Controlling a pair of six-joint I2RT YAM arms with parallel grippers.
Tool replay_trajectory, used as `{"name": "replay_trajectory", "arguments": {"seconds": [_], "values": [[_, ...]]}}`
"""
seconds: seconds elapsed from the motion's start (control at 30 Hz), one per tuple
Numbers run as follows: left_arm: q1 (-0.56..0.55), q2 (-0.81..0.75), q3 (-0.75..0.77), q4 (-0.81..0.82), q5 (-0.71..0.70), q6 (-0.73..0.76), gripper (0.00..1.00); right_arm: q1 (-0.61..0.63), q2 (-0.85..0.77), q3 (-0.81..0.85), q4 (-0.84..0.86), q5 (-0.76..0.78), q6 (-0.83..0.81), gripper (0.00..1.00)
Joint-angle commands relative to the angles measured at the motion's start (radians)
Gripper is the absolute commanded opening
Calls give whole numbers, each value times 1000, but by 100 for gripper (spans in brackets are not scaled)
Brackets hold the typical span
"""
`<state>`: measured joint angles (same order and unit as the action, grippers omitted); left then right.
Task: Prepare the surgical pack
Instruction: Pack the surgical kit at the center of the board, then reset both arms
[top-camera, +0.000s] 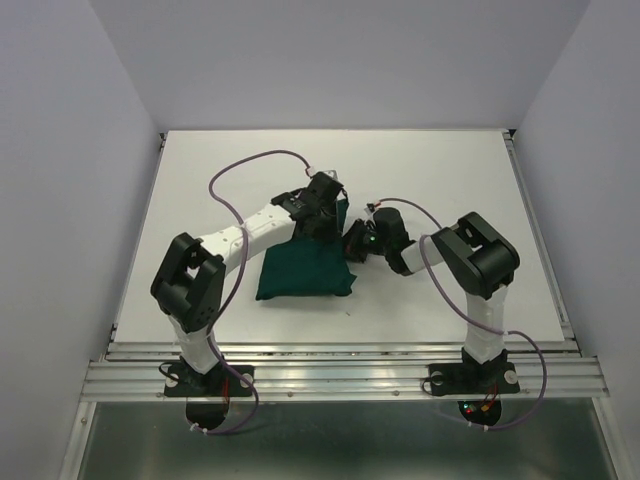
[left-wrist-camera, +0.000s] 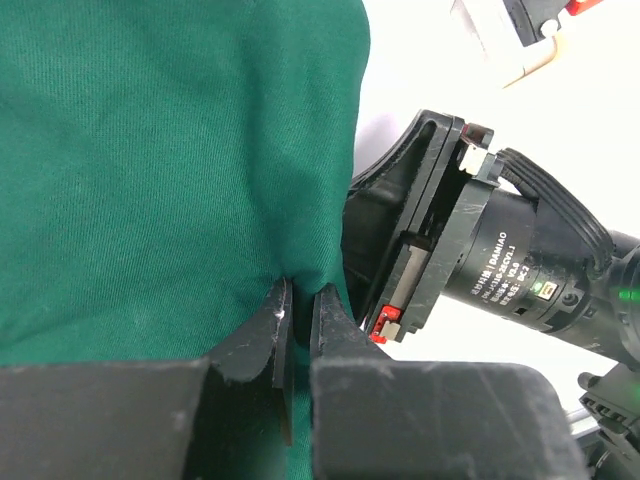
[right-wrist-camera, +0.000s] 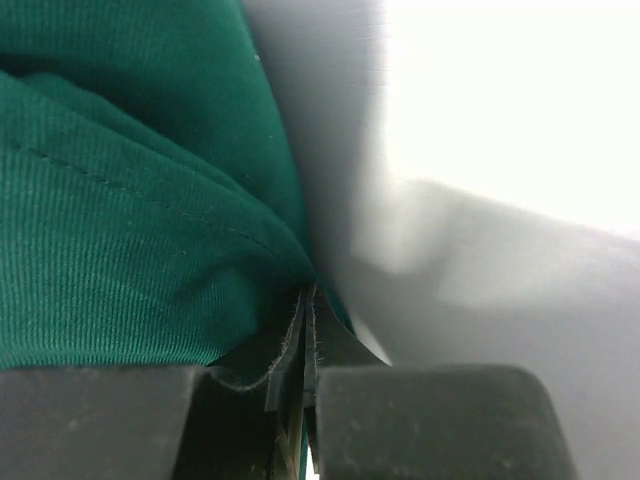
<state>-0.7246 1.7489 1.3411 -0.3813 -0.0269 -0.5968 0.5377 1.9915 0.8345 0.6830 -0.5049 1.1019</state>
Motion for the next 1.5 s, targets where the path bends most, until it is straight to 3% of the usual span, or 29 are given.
{"name": "replay_trajectory", "arguments": {"seconds": [0.0,0.1,0.23,0.3,0.5,0.6,0.63,0.7,0.77,0.87,0.93,1.23,1.47], "values": [[-16,15,20,160,53,-67,0,15,-6,17,207,-77,64,4],[-13,50,30,148,33,-84,0,-10,-39,-18,118,-34,33,3],[-12,132,87,108,-30,-107,0,-21,-120,20,-379,202,-117,4],[-12,169,110,104,-51,-124,0,-21,-155,49,-546,375,-175,4],[-10,265,188,82,-80,-136,1,-21,-238,43,-735,619,-209,4],[-10,293,217,58,-77,-120,27,-21,-287,35,-807,735,-205,10],[-10,290,220,56,-70,-107,47,-21,-310,29,-857,777,-201,13],[-13,255,211,58,-71,-86,60,-30,-391,8,-922,912,-194,36],[-12,213,213,48,-79,-69,62,-39,-486,-5,-960,1032,-195,73],[-15,158,260,-19,-125,-32,63,-50,-607,-11,-1043,1193,-197,94],[-18,127,280,-45,-140,-11,63,-62,-660,-2,-1082,1259,-212,100],[-15,-63,428,-218,-258,89,63,-82,-780,147,-1169,1519,-401,100],[1,-236,297,-173,-427,114,63,-82,-770,253,-1177,1433,-436,100]]}}
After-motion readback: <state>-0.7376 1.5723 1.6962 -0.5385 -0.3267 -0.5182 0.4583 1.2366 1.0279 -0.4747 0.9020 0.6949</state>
